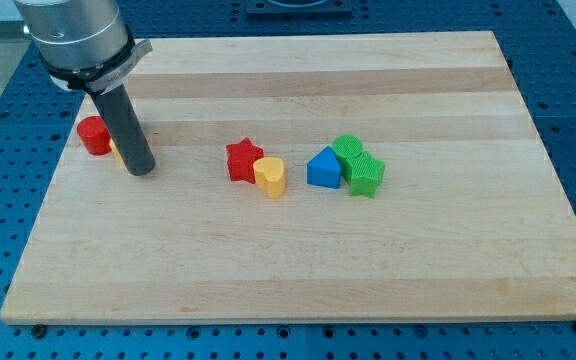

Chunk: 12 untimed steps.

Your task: Push the yellow heart closer to yellow hexagon

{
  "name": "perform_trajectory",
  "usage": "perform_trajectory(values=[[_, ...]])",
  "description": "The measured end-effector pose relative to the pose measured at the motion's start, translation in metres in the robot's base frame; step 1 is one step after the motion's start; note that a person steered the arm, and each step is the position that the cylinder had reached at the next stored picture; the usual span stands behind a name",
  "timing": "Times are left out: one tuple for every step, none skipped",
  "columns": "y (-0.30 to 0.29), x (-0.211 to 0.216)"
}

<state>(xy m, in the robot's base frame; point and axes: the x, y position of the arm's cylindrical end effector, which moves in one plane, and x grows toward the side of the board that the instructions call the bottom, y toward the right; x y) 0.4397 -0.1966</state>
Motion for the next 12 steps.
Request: perform_trajectory(values=[[-0.002, -0.003], [0.006, 0.012], [0.041, 0.048], [0.104, 0.070], [0.163, 0.072], [0.215, 0.068], [0.229, 0.055], [0.221, 0.041], [0.191, 0.039], [0.159, 0.038], [0.147, 0.030], [0.146, 0.016]])
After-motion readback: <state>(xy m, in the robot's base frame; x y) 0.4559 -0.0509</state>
